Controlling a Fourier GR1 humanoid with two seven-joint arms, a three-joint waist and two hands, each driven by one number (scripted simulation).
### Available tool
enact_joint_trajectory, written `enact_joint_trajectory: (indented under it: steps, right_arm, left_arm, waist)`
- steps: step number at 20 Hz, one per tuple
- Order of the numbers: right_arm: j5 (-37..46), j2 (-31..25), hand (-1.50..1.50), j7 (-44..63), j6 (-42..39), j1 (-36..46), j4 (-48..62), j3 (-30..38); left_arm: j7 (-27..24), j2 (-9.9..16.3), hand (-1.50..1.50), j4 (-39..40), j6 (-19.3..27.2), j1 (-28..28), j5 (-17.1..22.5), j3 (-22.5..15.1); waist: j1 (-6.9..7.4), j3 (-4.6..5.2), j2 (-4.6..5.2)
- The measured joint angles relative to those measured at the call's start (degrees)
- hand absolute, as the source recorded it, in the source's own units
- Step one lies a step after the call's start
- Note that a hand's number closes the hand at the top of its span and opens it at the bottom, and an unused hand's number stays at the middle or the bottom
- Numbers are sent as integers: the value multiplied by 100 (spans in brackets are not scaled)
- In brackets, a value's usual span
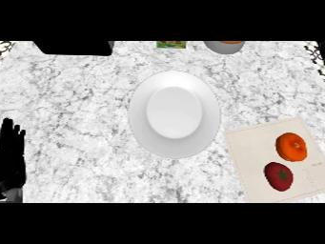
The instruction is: Pick the squash from the placemat and place it in the plate
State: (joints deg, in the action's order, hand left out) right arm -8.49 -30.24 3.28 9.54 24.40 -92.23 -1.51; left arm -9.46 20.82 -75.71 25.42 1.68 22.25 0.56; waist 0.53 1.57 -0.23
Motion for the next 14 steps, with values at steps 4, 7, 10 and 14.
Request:
enact_joint_trajectory:
  steps: [4,7,10,14]
  right_arm:
    - [-395,273,150,103,-439,-135,249,-208]
    - [-321,188,150,160,-814,-293,462,-528]
    - [239,309,-150,-426,-291,-739,699,-534]
    - [422,872,-150,-1708,60,-1502,1070,-535]
  left_arm:
    - [-12,78,0,-73,-307,-209,-208,-334]
    - [-35,257,0,-167,-715,-327,-390,-671]
    - [-21,390,0,-203,-1168,-354,-419,-905]
    - [-15,340,0,-188,-1406,-429,-544,-1118]
  waist:
    - [-37,-103,30]
    - [-82,-108,58]
    - [-133,-137,56]
    - [-114,-157,45]
